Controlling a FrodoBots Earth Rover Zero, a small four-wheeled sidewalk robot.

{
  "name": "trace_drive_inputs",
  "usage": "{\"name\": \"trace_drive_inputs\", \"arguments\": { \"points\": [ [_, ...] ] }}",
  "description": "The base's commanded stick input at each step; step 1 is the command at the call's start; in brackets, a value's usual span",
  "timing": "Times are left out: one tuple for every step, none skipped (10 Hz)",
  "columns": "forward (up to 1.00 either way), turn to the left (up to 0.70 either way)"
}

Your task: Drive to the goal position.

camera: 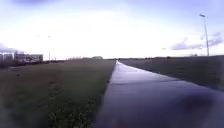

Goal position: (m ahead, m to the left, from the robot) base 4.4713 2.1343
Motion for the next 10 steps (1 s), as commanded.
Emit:
{"name": "trace_drive_inputs", "arguments": {
  "points": [
    [0.45, -0.27],
    [0.45, -0.27],
    [0.45, -0.27],
    [0.45, -0.27],
    [0.45, -0.27],
    [0.45, -0.27],
    [0.45, -0.27],
    [0.45, -0.27],
    [0.45, -0.27],
    [0.45, -0.27]
  ]
}}
